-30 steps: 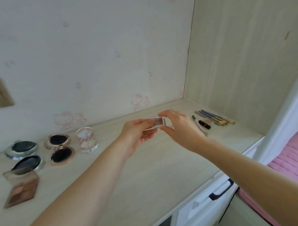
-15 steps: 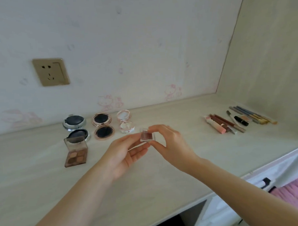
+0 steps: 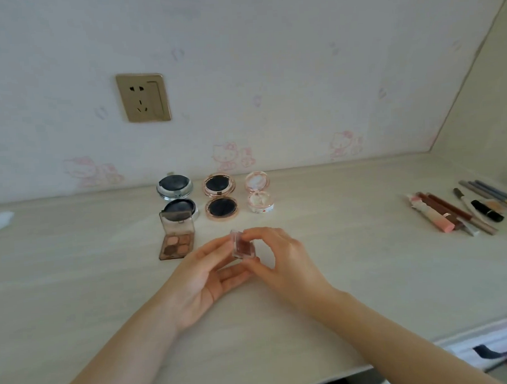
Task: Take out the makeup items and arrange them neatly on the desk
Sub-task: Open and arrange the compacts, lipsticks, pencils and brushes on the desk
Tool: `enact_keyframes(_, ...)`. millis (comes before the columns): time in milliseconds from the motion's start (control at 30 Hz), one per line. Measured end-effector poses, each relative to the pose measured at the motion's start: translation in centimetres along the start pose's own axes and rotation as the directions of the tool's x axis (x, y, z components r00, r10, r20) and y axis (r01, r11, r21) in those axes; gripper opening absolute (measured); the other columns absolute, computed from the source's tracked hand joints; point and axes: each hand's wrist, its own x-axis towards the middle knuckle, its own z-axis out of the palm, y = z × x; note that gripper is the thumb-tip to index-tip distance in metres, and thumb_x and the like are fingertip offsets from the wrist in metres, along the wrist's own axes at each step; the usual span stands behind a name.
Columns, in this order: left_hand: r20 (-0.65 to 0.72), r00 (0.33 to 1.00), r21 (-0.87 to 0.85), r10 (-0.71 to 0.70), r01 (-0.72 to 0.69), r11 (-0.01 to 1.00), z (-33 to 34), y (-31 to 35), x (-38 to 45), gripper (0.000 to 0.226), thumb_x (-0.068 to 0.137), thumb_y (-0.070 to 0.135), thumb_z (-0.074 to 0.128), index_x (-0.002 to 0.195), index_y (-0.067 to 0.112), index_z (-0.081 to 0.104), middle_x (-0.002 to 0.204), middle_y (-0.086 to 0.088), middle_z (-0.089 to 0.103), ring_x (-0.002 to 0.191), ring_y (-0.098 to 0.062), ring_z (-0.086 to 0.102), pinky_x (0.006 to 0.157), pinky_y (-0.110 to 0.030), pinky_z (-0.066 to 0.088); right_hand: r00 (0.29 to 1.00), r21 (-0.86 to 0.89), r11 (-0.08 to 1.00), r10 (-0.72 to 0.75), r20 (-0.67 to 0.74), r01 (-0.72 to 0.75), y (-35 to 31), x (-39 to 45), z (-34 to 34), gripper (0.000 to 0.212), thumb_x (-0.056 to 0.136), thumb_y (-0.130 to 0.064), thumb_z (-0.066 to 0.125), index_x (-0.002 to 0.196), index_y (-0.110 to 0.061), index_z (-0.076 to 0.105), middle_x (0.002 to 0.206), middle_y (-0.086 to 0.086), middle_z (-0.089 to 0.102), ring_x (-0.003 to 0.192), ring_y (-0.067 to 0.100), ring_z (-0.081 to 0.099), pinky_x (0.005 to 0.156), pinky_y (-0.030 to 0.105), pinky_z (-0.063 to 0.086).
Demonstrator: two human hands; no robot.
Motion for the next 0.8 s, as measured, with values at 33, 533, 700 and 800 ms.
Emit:
enact_keyframes(33, -0.003, 1.000, -0.005, 0.013, -0.013, 1.000, -0.2, -0.1, -0.1, 0.035, 0.083, 0.015, 0.063, 0.115, 0.003, 0.066, 0.117, -0.024, 0.065, 0.100, -0.036, 0.067, 0.075, -0.037, 0.057, 1.000, 0.000, 1.000, -0.005, 0.009, 0.005, -0.1, 0.1, 0.1, 0.035, 0.083, -0.021, 0.072, 0.116, -0.018, 0.062, 0.116, -0.010, 0.064, 0.113, 0.009, 0.053, 0.093, 0.011, 0.038)
enact_keyframes(533, 0.003, 0.996, 0.051, 0.084, -0.084, 0.995, -0.3, -0.2, -0.6, 0.038, 0.079, 0.024, 0.067, 0.112, 0.006, 0.070, 0.115, -0.019, 0.067, 0.097, -0.030, 0.069, 0.080, -0.033, 0.056, 0.996, 0.054, 0.998, 0.018, 0.084, -0.022, -0.3, 1.1, -1.5, 0.027, 0.078, -0.028, 0.077, 0.103, -0.029, 0.069, 0.102, -0.027, 0.067, 0.104, -0.001, 0.058, 0.090, 0.013, 0.041)
enact_keyframes(700, 0.002, 0.997, 0.041, 0.072, -0.072, 0.997, -0.5, -0.1, -0.6, 0.036, 0.082, 0.021, 0.064, 0.113, 0.004, 0.068, 0.117, -0.020, 0.066, 0.100, -0.035, 0.067, 0.078, -0.033, 0.057, 0.983, 0.116, 0.991, 0.047, 0.177, -0.068, 0.0, 1.5, -2.4, 0.024, 0.082, -0.026, 0.073, 0.104, -0.030, 0.068, 0.107, -0.029, 0.066, 0.106, -0.010, 0.058, 0.095, 0.013, 0.041)
enact_keyframes(800, 0.007, 0.998, 0.033, 0.060, -0.060, 0.998, -0.5, 0.0, -0.6, 0.035, 0.083, 0.020, 0.062, 0.113, 0.004, 0.068, 0.117, -0.020, 0.066, 0.102, -0.039, 0.066, 0.078, -0.034, 0.057, 0.973, 0.110, 0.991, 0.055, 0.223, -0.081, 0.3, 2.1, -2.9, 0.019, 0.088, -0.025, 0.066, 0.107, -0.026, 0.069, 0.103, -0.024, 0.069, 0.104, -0.007, 0.060, 0.097, 0.019, 0.044)
